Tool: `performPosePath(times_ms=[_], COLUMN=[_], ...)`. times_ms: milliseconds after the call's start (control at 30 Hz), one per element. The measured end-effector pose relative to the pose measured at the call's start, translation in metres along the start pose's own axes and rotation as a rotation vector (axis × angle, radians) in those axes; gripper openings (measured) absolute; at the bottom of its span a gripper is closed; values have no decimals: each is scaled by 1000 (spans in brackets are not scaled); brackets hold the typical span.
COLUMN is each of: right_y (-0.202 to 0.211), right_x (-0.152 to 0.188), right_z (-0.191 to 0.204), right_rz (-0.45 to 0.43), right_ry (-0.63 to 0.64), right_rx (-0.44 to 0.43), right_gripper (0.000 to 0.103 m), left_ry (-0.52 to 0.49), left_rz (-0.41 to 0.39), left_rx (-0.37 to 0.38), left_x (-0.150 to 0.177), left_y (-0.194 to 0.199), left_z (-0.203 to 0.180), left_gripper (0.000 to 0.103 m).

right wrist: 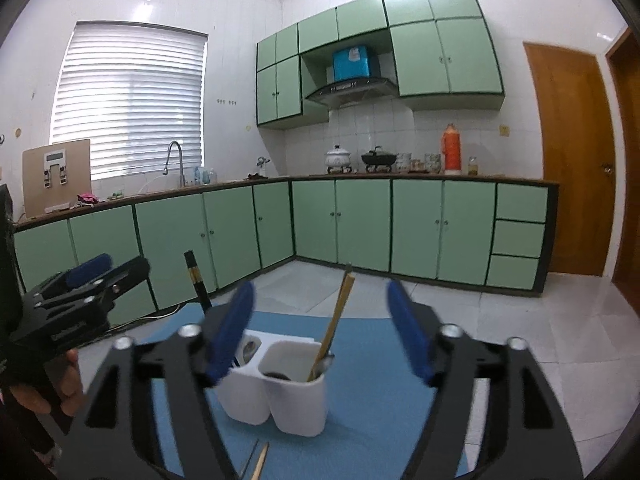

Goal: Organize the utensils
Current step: 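Carry both chopsticks over the white holder and release them inside, then move the right tool to the last wooden chopstick and grasp it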

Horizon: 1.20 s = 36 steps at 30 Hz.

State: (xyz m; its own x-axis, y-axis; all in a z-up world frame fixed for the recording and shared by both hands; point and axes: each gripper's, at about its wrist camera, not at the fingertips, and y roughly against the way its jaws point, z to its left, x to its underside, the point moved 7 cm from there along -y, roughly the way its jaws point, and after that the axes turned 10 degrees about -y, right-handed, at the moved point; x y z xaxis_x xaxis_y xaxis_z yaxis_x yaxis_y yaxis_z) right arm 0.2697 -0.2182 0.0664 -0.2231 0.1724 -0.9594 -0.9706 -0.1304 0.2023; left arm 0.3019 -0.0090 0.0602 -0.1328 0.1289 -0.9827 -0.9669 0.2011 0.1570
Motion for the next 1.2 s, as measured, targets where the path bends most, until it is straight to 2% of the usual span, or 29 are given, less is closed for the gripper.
performPosePath(times_ms=[67,233,800,967,1200], right_y=[15,44,109,113,120], right_x=[9,37,182,219,252], right_z=[1,0,8,17,29], right_rz=[-9,9,150,191,192], right_ry=[4,5,-30,-9,8], right_rx=[2,1,51,61,72], right_gripper=[83,88,88,78,63], left_ry=[-7,-30,-42,-61,-63], left_rz=[-1,27,196,235,260], left_rx=[-10,-22,-82,-100,-125], left_x=[7,33,152,178,199], left_y=[14,42,116,128,138], left_z=[-1,-7,-15,-16,-13], left_gripper=[94,96,97,97,97])
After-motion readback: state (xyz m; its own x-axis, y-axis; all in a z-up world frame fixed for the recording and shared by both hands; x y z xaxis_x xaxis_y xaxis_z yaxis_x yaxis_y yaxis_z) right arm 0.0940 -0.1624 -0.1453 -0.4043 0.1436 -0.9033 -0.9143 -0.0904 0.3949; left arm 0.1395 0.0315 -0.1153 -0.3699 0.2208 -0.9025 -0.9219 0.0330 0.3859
